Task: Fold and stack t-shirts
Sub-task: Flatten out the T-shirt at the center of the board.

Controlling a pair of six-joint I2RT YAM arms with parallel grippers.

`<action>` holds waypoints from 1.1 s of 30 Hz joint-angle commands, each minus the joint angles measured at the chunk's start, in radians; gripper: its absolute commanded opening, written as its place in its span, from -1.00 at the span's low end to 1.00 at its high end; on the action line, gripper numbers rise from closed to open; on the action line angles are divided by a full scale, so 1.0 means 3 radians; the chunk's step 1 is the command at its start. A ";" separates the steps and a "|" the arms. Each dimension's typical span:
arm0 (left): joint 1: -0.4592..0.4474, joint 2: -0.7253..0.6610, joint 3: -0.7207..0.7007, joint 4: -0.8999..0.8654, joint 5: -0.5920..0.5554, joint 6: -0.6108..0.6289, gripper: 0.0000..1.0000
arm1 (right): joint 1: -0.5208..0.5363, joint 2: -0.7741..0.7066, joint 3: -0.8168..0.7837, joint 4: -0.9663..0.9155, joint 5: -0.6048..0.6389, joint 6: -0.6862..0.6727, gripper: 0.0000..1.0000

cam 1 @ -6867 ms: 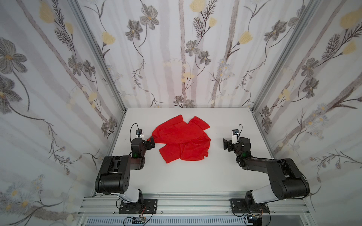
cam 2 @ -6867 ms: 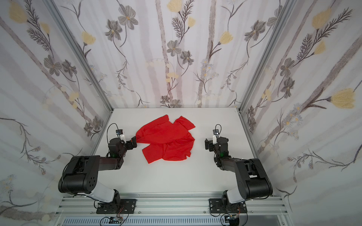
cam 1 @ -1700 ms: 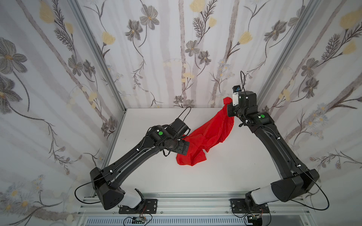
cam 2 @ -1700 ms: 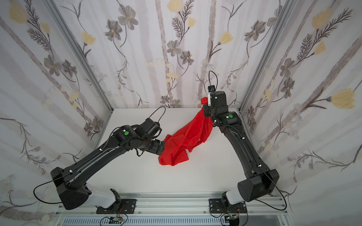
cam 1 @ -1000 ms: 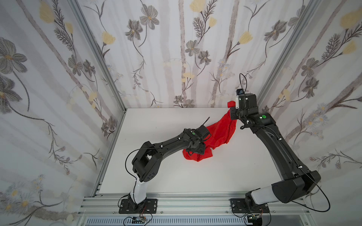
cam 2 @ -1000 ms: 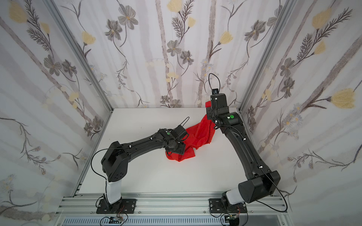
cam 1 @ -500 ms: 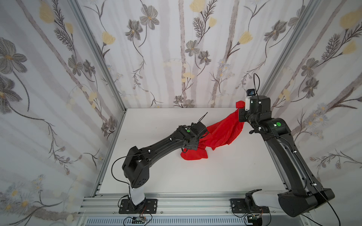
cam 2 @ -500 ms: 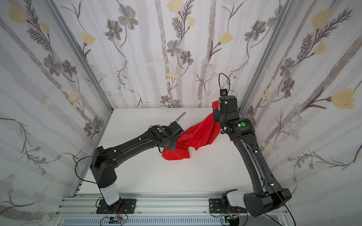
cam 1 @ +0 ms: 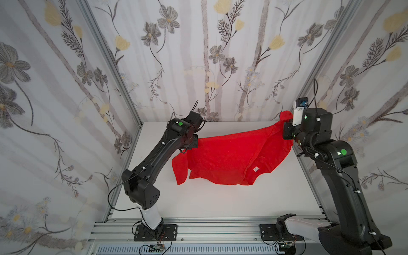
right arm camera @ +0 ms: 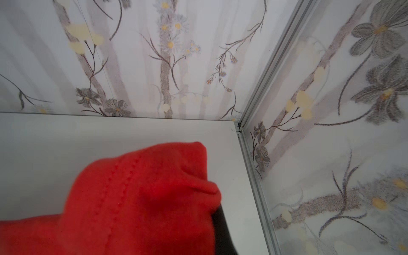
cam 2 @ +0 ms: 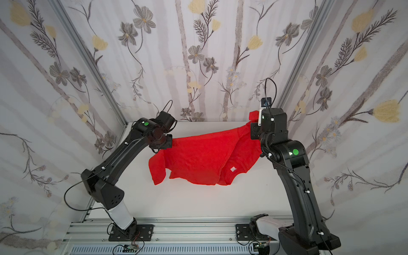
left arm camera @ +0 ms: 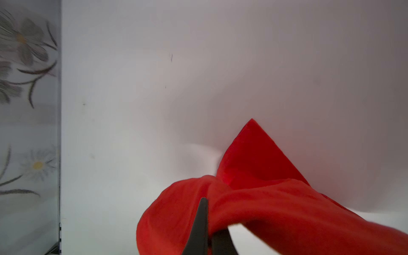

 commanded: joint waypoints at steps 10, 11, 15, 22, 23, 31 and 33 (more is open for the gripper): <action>-0.0248 0.1520 0.1438 -0.0627 -0.0573 -0.0026 0.85 | -0.0055 0.1440 0.0084 0.0013 -0.0593 0.0479 -1.00; -0.0405 0.1398 0.1403 -0.0571 -0.0691 0.0024 0.99 | -0.0065 0.1493 0.0085 0.0015 -0.0570 0.0457 -1.00; -0.0998 0.0574 0.0405 0.0300 -0.0637 0.0236 0.96 | -0.0164 0.1737 0.0131 0.0012 -0.0540 0.0449 -1.00; -0.1673 0.0197 -0.0718 0.0947 0.0000 0.0339 0.63 | -0.0397 0.2096 0.0172 0.0014 -0.0705 0.0549 -1.00; -0.1755 0.0249 -0.0743 0.0955 0.0056 0.0299 0.60 | -0.0415 0.2133 0.0172 0.0016 -0.0724 0.0551 -1.00; -0.2257 0.0790 -0.0546 0.1372 0.0178 -0.0002 0.41 | -0.0716 0.2357 0.0204 0.0018 -0.1068 0.0623 -1.00; -0.2306 0.0989 -0.0329 0.1255 0.0197 -0.0005 0.38 | -0.0748 0.2368 0.0175 0.0015 -0.1098 0.0624 -1.00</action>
